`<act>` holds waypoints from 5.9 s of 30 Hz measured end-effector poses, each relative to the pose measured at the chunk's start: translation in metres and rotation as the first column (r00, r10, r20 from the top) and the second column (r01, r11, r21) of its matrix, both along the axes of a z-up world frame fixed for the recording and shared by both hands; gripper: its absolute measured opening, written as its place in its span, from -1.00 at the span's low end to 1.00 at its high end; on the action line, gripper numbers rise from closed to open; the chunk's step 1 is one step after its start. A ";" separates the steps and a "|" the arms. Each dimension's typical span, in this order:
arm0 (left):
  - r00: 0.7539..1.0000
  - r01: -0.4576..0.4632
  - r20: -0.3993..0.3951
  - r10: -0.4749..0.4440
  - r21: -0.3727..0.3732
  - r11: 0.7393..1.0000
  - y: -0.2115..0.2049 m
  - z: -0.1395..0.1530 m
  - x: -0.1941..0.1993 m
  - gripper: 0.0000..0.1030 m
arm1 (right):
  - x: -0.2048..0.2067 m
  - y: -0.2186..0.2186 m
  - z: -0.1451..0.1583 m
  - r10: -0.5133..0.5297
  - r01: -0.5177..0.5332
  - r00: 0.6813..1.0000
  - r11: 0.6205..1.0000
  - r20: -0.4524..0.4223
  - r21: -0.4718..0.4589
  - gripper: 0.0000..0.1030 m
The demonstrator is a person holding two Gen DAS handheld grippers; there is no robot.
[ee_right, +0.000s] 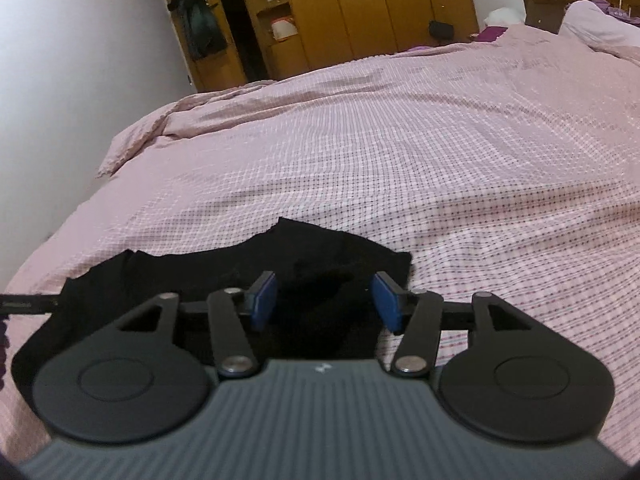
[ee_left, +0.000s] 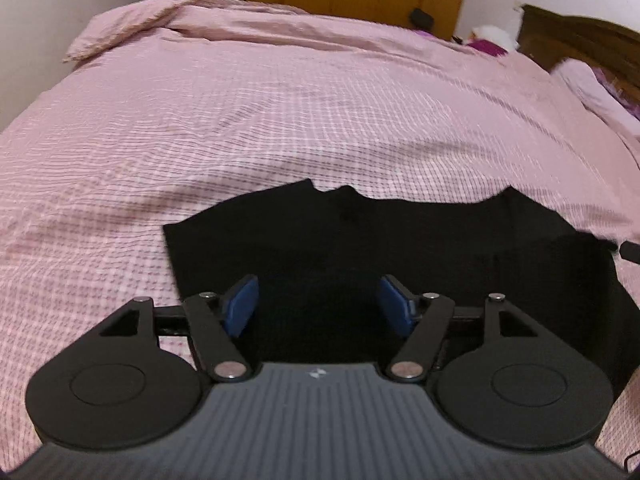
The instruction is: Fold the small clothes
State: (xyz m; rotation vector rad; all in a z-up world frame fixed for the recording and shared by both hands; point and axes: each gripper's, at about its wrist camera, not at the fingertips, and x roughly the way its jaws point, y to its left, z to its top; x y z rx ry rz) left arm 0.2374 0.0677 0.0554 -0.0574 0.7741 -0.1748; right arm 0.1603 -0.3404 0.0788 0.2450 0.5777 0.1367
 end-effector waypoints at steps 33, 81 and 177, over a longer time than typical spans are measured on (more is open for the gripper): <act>0.983 -0.026 0.174 0.051 -0.146 0.989 -0.005 0.011 -0.009 -0.78 | 0.037 0.008 -0.007 0.102 -0.110 0.986 0.993 0.132 0.053 -0.81; 0.990 -0.121 0.072 0.119 0.020 0.992 -0.011 -0.042 0.042 -0.45 | 0.081 0.048 -0.060 0.075 -0.076 0.996 0.997 -0.047 -0.024 -0.49; 0.976 -0.201 -0.065 0.207 0.081 0.976 -0.002 -0.008 -0.074 0.64 | 0.021 -0.013 -0.063 -0.061 0.062 0.998 0.910 -0.015 0.410 -0.72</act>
